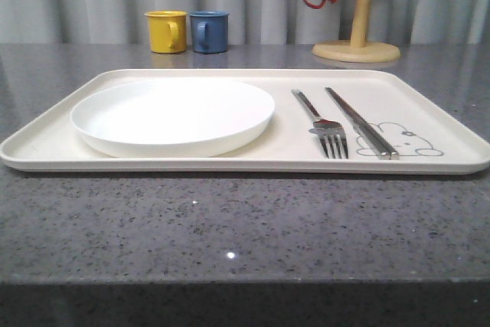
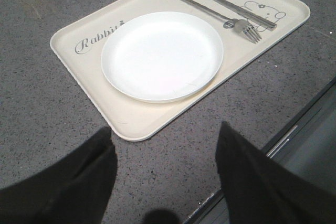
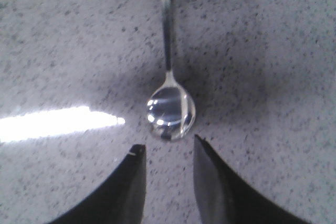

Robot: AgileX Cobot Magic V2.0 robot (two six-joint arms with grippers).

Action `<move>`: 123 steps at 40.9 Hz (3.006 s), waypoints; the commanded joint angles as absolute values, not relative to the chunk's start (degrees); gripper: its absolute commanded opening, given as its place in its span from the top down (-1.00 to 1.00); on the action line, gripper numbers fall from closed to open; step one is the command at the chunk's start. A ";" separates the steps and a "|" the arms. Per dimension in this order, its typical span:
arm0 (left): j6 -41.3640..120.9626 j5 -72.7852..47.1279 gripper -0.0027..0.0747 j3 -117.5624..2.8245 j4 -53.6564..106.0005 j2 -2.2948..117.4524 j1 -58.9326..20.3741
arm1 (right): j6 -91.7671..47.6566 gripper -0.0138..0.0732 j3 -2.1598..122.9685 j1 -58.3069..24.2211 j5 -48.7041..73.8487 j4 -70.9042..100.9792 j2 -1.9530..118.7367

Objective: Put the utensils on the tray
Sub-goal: 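Grasp the steel spoon with the right gripper and lift it, then lower the spoon onto the tray beside the chopsticks and release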

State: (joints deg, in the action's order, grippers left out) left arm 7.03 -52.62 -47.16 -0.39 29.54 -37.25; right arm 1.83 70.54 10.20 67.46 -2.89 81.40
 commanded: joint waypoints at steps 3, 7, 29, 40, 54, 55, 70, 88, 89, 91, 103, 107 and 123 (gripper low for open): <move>6.41 -48.27 -0.13 -48.53 -0.31 29.89 -37.68 | -1.81 0.07 71.93 11.69 61.90 -1.67 83.03; 6.41 -48.27 -0.13 -48.53 -0.31 29.89 -37.68 | -1.81 0.07 72.40 11.69 58.66 -1.87 85.62; 6.41 -48.27 -0.13 -48.53 -0.31 29.89 -37.68 | -1.81 0.08 76.06 11.69 56.73 -1.47 94.90; 6.41 -48.27 -0.13 -48.53 -0.31 29.89 -37.68 | -2.14 0.60 76.14 11.69 57.81 -1.42 95.00; 6.41 -48.27 -0.13 -48.53 -0.31 29.89 -37.68 | -2.14 0.67 78.39 11.28 60.69 0.32 93.66; 6.41 -48.27 -0.13 -48.53 -0.31 29.89 -37.68 | -2.14 0.67 78.83 11.01 61.17 0.97 93.38; 6.41 -48.27 -0.13 -48.53 -0.31 29.89 -37.68 | -2.14 0.67 83.89 -1.68 66.95 11.28 91.41; 6.41 -48.27 -0.13 -48.53 -0.31 29.89 -37.68 | 6.26 0.67 83.89 -10.67 64.67 17.53 98.97; 6.41 -48.27 -0.13 -48.53 -0.31 29.89 -37.68 | 6.93 0.67 83.89 -10.67 64.36 16.94 99.15; 6.41 -48.27 -0.13 -48.53 -0.31 29.89 -37.68 | 8.71 0.67 83.89 -10.67 63.61 15.45 99.48; 6.41 -48.27 -0.13 -48.53 -0.31 29.89 -37.68 | 10.87 0.27 83.89 -10.67 63.79 11.94 99.47; 6.41 -48.27 -0.13 -48.53 -0.31 29.89 -37.68 | 10.48 0.11 84.15 -10.67 63.94 11.62 99.02; 6.41 -48.27 -0.13 -48.53 -0.31 29.89 -37.68 | -0.83 0.10 83.97 -12.90 68.33 11.48 84.99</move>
State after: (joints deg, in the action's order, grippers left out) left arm 7.03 -52.53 -47.16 -0.39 29.54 -37.25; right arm 2.24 82.15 -11.82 67.05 11.23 90.86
